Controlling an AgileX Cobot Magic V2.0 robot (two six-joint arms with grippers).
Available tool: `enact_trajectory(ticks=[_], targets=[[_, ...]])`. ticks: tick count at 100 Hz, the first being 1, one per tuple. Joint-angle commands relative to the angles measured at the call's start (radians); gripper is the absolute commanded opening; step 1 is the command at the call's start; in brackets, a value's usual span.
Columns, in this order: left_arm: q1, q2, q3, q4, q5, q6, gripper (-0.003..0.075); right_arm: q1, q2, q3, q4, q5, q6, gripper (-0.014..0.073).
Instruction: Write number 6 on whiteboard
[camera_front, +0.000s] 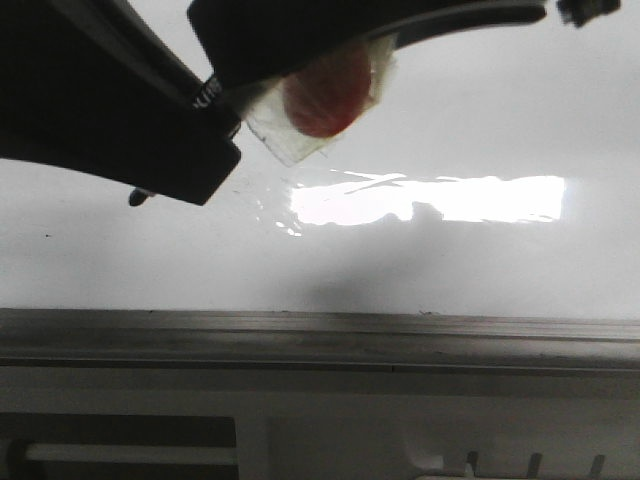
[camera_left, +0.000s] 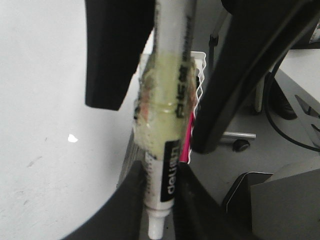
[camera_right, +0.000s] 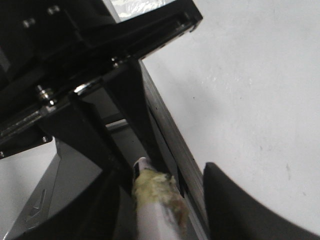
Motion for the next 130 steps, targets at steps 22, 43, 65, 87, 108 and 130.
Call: enact_trajectory(ticks=[22, 43, 65, 87, 108, 130], targets=[[-0.005, -0.015, -0.034, -0.052, -0.021, -0.001, 0.0, 0.002, -0.009, -0.038, 0.072, 0.013, -0.011, -0.006], [-0.005, -0.017, -0.034, -0.106, -0.043, -0.003, 0.0439, 0.0, -0.027, -0.038, 0.012, 0.009, -0.011, -0.0058], [-0.005, -0.098, -0.038, -0.298, -0.045, -0.006, 0.0528, -0.022, -0.143, -0.036, -0.195, 0.031, 0.058, -0.0051], [0.052, -0.322, 0.014, -0.272, -0.101, -0.162, 0.0408, -0.104, -0.334, 0.011, -0.605, 0.167, 0.415, -0.0041], [0.131, -0.604, 0.193, -0.272, -0.277, -0.247, 0.0358, -0.15, -0.591, 0.118, -0.826, 0.225, 0.58, -0.0041], [0.148, -0.728, 0.366, -0.368, -0.388, -0.259, 0.003, -0.164, -0.668, 0.198, -0.894, 0.06, 0.585, -0.0042]])
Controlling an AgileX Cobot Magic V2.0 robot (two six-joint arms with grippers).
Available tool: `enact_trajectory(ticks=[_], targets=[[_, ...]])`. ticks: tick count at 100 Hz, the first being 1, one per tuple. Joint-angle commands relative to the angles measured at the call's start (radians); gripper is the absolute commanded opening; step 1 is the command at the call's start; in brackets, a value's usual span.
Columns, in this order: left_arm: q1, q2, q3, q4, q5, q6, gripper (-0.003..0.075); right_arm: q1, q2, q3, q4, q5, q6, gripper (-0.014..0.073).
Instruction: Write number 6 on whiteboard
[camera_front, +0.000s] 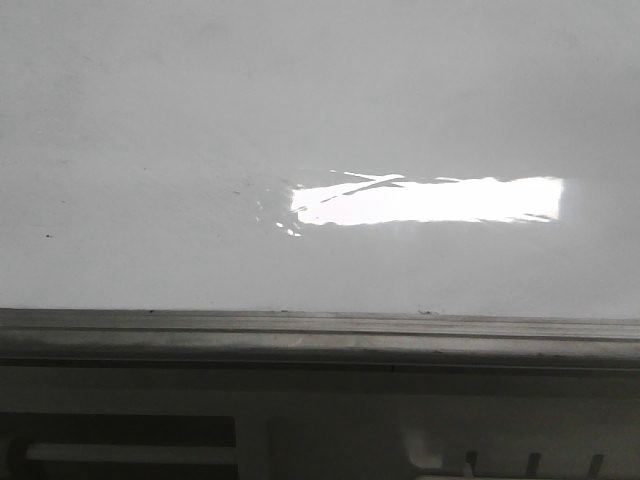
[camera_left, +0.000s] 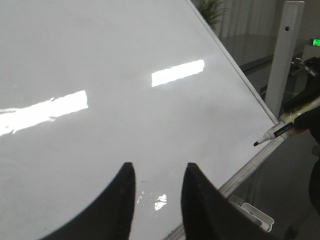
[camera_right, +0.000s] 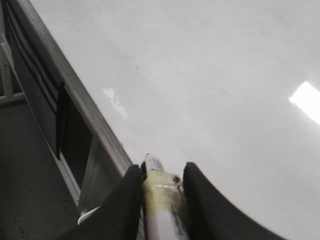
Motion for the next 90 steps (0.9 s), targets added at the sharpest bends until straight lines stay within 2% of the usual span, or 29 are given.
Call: enact_trajectory(ticks=[1, 3, 19, 39, 54, 90], targets=[[0.003, -0.01, 0.025, -0.072, -0.075, -0.015, 0.0018, -0.008, 0.017, -0.009, -0.016, -0.181, 0.006, -0.0042], [0.003, -0.01, 0.032, -0.077, -0.075, -0.015, -0.0016, -0.008, 0.024, -0.009, -0.016, -0.209, 0.006, -0.0043], [0.003, -0.003, 0.042, -0.081, -0.077, -0.015, -0.0019, -0.008, 0.143, -0.009, 0.008, -0.424, 0.006, -0.0043], [0.003, -0.003, 0.042, -0.088, -0.072, -0.015, -0.0019, -0.008, 0.333, -0.012, 0.042, -0.489, 0.006, -0.0043], [0.003, -0.003, 0.042, -0.108, -0.059, -0.015, -0.0019, -0.008, 0.41, -0.012, 0.06, -0.595, 0.006, -0.0043], [0.003, -0.003, 0.042, -0.108, -0.038, -0.015, -0.0019, -0.017, 0.548, -0.126, 0.077, -0.547, 0.006, -0.0043]])
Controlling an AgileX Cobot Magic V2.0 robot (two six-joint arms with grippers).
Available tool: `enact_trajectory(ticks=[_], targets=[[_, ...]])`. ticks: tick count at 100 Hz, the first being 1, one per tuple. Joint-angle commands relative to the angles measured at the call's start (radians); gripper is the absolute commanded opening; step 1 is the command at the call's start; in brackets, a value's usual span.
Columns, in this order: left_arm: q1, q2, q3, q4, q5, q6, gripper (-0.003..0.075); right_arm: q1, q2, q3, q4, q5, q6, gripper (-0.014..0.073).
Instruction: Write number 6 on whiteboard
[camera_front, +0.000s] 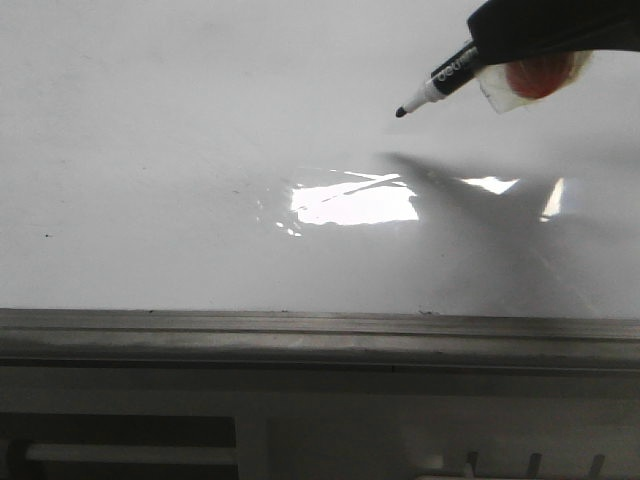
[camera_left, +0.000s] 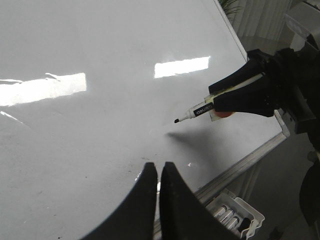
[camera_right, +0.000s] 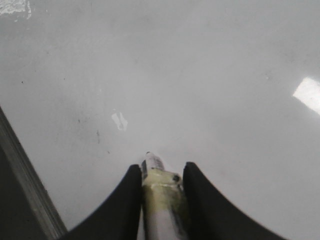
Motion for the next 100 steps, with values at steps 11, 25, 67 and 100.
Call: enact_trajectory(ticks=[11, 25, 67, 100], targets=[[0.001, 0.011, -0.03, -0.03, -0.011, -0.013, -0.0019, -0.049, 0.02, -0.053, 0.004, -0.039, 0.002, -0.0043], [0.001, 0.011, -0.03, -0.03, -0.002, -0.013, -0.0019, -0.089, 0.016, -0.053, 0.004, -0.016, 0.002, -0.0043], [0.001, 0.011, -0.03, -0.03, 0.0, -0.013, -0.0019, -0.091, 0.048, -0.053, 0.009, 0.062, 0.002, -0.0043], [0.001, 0.011, -0.03, -0.03, 0.0, -0.013, -0.0019, -0.009, 0.066, -0.053, 0.019, 0.252, 0.002, -0.0043]])
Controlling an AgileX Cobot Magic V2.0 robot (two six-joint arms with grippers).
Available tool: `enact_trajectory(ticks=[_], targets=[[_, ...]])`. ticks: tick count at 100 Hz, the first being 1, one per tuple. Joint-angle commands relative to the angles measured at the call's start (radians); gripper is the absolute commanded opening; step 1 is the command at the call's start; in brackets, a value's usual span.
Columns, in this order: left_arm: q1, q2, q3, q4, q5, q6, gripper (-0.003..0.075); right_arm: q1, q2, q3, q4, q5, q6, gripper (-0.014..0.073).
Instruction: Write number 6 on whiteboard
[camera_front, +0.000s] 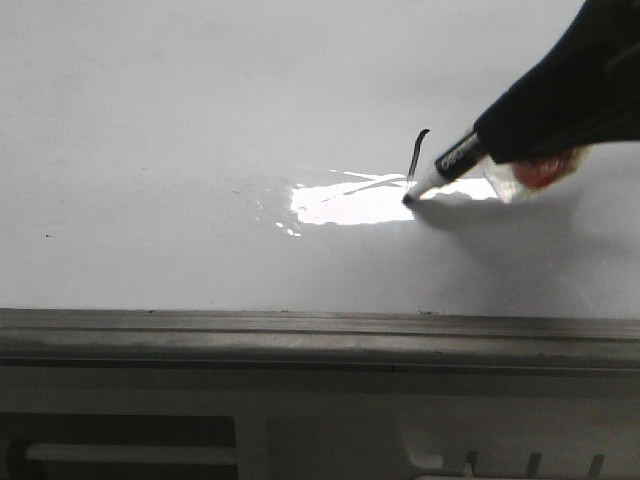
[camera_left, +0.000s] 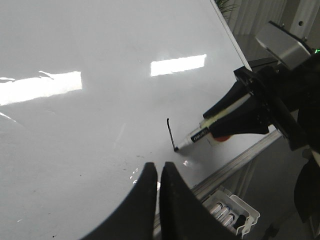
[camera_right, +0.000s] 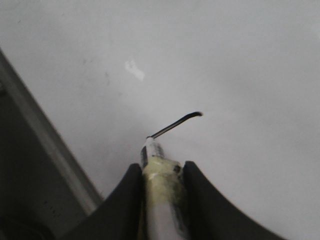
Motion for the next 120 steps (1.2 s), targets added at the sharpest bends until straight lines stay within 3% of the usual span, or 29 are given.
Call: enact_trajectory(ticks=[1, 19, 47, 99, 120], targets=[[0.001, 0.011, -0.03, -0.029, -0.016, -0.013, -0.0019, 0.02, 0.005, -0.029, -0.006, 0.04, 0.0, -0.0043], [0.001, 0.011, -0.03, -0.029, -0.016, -0.013, -0.0019, 0.0, 0.0, -0.029, -0.006, 0.137, 0.0, -0.0043], [0.001, 0.011, -0.03, -0.029, -0.005, -0.013, -0.0019, -0.106, -0.069, -0.035, -0.008, 0.064, 0.0, -0.0043], [0.001, 0.011, -0.03, -0.029, -0.005, -0.013, -0.0019, -0.02, 0.039, -0.049, 0.049, -0.005, 0.0, -0.0043], [0.001, 0.011, -0.03, -0.023, -0.001, -0.013, -0.0019, 0.002, -0.031, -0.083, 0.061, 0.053, 0.0, -0.0043]])
